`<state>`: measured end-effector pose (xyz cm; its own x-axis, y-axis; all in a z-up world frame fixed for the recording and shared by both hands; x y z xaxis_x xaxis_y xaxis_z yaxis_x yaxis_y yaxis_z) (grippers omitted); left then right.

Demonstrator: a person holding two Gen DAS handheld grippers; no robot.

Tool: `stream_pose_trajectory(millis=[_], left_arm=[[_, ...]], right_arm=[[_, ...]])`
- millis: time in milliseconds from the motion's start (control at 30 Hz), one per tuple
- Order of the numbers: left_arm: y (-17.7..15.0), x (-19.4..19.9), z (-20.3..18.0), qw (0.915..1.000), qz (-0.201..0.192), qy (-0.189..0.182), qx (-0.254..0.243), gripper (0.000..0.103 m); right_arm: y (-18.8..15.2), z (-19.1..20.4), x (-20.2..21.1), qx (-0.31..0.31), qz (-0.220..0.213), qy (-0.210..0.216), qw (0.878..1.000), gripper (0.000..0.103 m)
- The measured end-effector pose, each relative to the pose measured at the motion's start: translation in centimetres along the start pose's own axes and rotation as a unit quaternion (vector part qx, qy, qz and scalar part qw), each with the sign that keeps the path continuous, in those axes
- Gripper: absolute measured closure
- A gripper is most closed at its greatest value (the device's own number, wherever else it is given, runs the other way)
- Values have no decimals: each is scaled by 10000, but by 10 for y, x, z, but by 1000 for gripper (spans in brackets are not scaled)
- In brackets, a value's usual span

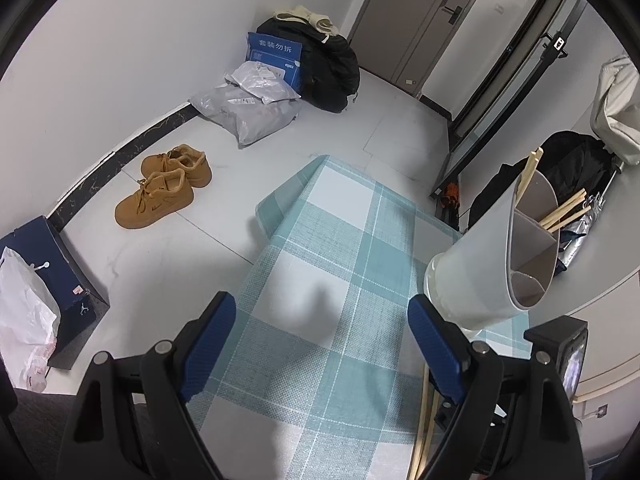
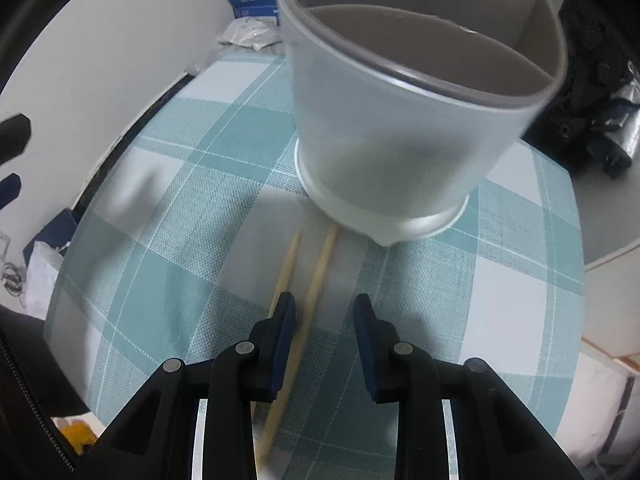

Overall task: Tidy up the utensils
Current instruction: 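Grasp a wooden chopstick with the right tool while the left tool grasps another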

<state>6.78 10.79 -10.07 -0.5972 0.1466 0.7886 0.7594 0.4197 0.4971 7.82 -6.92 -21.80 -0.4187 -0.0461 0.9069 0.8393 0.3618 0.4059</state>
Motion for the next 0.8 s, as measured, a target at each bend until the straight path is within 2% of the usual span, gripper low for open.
stream_pose_trajectory(millis=[167, 233, 267, 467, 567, 633, 800], left_arm=[[1, 0, 4, 10000, 0, 25, 41, 17], [1, 0, 7, 10000, -18, 64, 50, 17], [2, 0, 8, 9999, -30, 94, 52, 17], [0, -5, 11, 9997, -38, 240, 16, 17], [-10, -12, -2, 9997, 166, 46, -195, 17], [-19, -19, -16, 9981, 401, -52, -471, 18], [-48, -37, -53, 9872, 1049, -153, -1190, 18]], right_arm=[[12, 6, -4, 133, -185, -145, 9996, 77], [14, 12, -4, 228, -285, -74, 9993, 93], [13, 15, -3, 269, -317, -9, 9991, 97], [-3, 2, 24, -59, -748, 334, 9966, 99], [-16, -21, 59, -510, -1253, 706, 9883, 99], [-22, -37, 82, -810, -1628, 1010, 9781, 99], [-40, -86, 120, -1475, -2202, 1180, 9570, 99]])
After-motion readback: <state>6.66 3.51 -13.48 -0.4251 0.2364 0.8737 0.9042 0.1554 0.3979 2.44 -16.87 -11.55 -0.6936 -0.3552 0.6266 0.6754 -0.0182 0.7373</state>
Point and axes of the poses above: each gripper's, at about its wrist camera, not at the fingertips, and x roughly against the way its jaws point, z to its left, y to its top, the point moved 6 cm from there along -x, roughly the way its jaws point, and after that the axes turned 3 degrees about x, right-handed, at the moved point
